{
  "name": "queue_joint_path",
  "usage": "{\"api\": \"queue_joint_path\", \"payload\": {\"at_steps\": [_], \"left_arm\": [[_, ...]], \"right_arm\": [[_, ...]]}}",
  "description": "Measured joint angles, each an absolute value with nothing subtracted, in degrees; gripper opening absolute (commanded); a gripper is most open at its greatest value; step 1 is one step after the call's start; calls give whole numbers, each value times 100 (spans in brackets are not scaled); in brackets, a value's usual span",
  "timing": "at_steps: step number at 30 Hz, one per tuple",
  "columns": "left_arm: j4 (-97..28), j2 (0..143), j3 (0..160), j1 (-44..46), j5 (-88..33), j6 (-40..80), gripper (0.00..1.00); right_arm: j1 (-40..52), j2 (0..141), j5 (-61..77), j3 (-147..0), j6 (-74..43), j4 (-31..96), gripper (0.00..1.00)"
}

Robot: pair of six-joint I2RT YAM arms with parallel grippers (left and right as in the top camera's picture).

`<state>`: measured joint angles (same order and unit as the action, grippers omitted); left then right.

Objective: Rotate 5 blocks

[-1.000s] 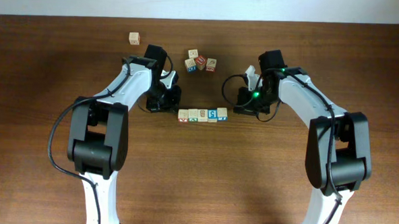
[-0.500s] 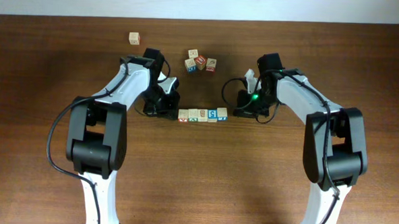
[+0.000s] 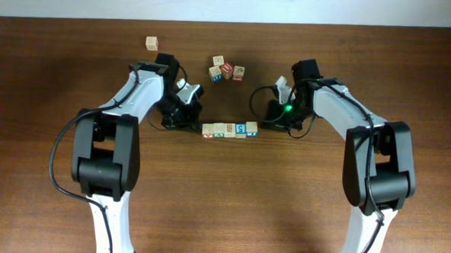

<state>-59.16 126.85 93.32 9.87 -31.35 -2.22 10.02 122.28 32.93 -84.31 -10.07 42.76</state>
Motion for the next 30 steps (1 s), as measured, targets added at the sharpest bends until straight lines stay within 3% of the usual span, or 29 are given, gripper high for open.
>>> {"api": "queue_joint_path", "payload": {"at_steps": [30], "left_arm": [[-5728, 12685, 9332, 1050, -3068, 333, 0]], "right_arm": [[1002, 12296, 3463, -8429, -1007, 4346, 4]]}}
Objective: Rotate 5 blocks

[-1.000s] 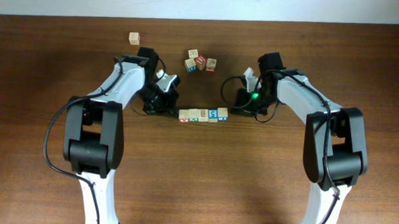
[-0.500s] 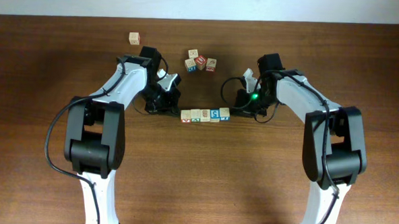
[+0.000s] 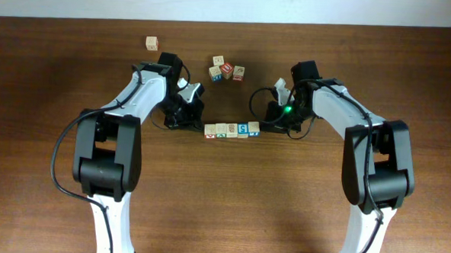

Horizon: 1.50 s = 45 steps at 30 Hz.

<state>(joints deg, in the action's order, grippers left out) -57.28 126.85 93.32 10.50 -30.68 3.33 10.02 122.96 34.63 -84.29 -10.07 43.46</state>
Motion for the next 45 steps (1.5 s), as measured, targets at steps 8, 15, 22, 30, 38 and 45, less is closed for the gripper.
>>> {"api": "queue_joint_path", "payload": {"at_steps": [8, 15, 22, 30, 38, 45], "left_arm": [[-5743, 12685, 9332, 1055, -3114, 585, 0], [-5743, 12685, 9332, 1055, -3114, 635, 0], [-5741, 12685, 9332, 1055, -3114, 652, 0], [-5741, 12685, 9332, 1055, -3114, 652, 0], [-5741, 12685, 9332, 1055, -3114, 652, 0], [-5741, 12685, 9332, 1055, -3114, 655, 0]], "right_arm": [[1002, 12296, 3463, -8431, -1009, 4368, 4], [919, 12296, 3669, -8429, -746, 4517, 4], [469, 12440, 4368, -8431, -281, 4473, 4], [274, 13052, 5489, -8409, 139, 4254, 4], [274, 13052, 5848, -8409, 204, 4215, 4], [327, 13052, 5859, -8409, 204, 4213, 4]]}}
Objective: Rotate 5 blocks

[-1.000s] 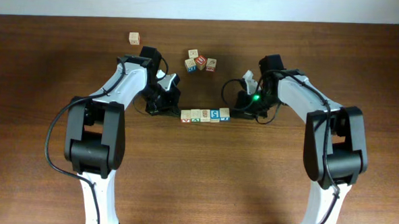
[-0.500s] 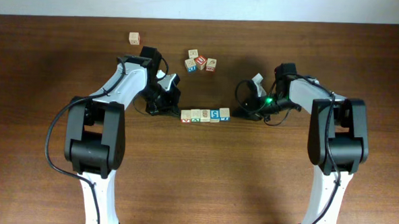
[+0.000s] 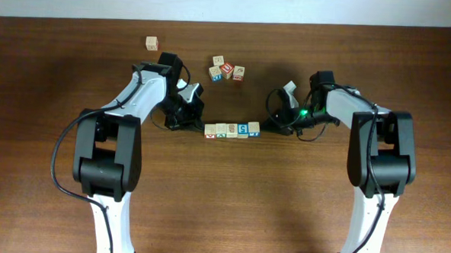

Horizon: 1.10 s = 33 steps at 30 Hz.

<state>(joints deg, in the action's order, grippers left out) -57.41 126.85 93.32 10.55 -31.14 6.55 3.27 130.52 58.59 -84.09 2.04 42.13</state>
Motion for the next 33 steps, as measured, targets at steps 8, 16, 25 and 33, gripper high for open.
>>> {"api": "queue_joint_path", "payload": {"at_steps": [8, 16, 25, 33], "left_arm": [[-5745, 12685, 9332, 1050, -3107, 655, 0], [-5745, 12685, 9332, 1050, -3107, 655, 0], [-5763, 12685, 9332, 1037, -2998, 672, 0], [-5763, 12685, 9332, 1009, -2915, 672, 0]], "right_arm": [[368, 13052, 5791, -8409, 154, 4213, 4], [373, 13052, 5793, -8409, 152, 4215, 5], [375, 13052, 6158, -8409, 318, 4180, 4], [377, 13052, 6517, -8409, 327, 4169, 5]]}}
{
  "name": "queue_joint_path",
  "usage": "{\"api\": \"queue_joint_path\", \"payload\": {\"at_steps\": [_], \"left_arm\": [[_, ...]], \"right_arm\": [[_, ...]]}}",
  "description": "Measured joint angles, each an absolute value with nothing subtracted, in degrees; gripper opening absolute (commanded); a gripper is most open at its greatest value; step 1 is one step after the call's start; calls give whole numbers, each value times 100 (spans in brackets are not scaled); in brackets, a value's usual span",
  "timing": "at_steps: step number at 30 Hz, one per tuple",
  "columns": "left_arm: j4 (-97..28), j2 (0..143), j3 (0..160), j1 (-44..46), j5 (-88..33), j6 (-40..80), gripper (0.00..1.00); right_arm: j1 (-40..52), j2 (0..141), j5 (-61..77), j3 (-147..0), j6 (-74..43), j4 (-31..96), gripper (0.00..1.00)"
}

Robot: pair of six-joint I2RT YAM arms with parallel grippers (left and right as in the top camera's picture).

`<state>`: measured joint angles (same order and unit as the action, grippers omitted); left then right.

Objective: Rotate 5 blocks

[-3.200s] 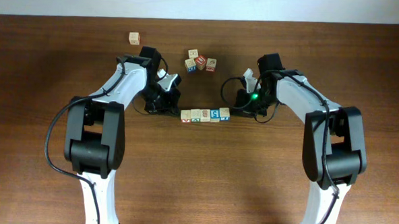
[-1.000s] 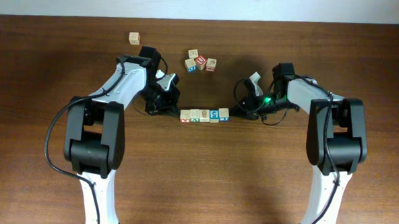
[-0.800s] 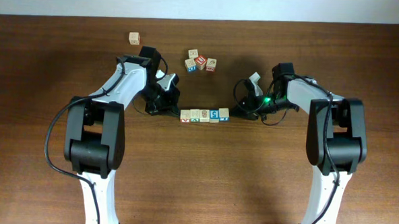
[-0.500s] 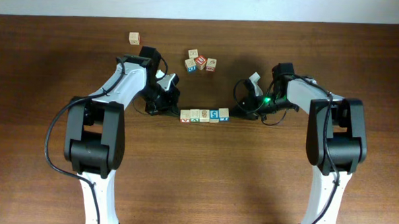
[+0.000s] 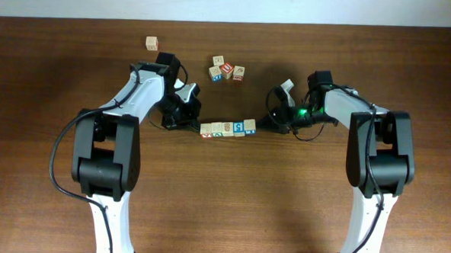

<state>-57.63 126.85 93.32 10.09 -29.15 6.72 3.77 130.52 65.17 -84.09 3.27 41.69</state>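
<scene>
A row of several wooden letter blocks (image 5: 227, 128) lies at mid-table, slightly skewed, with its right end a little farther back than its left. My left gripper (image 5: 186, 113) stands just off the row's left end and looks open, holding nothing. My right gripper (image 5: 272, 117) is low at the row's right end, close to the blue-faced end block (image 5: 249, 126). Its fingers look spread, with nothing between them. Whether either gripper touches the row is hidden from above.
Three loose blocks (image 5: 227, 69) sit clustered behind the row. A single tan block (image 5: 151, 43) lies at the far left back. Both arms reach in from the sides of the brown table (image 5: 222, 203).
The row of blocks has shifted a little to the left and now lies skewed, right end farther back. My left gripper sits slightly farther left. My right gripper is a touch closer to the row's end.
At first the row lay straight between both grippers. Then it sat slightly farther right, with my left gripper closer in. Later my right wrist had swung out to the right while its fingers stayed by the row's end. Now the row is farther left and tilted.
</scene>
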Motion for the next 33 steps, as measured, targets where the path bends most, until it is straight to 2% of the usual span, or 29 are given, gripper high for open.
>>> {"api": "queue_joint_path", "payload": {"at_steps": [33], "left_arm": [[-5778, 12685, 9332, 862, -2477, 674, 0]], "right_arm": [[937, 12626, 6326, -8855, -89, 4261, 5]]}}
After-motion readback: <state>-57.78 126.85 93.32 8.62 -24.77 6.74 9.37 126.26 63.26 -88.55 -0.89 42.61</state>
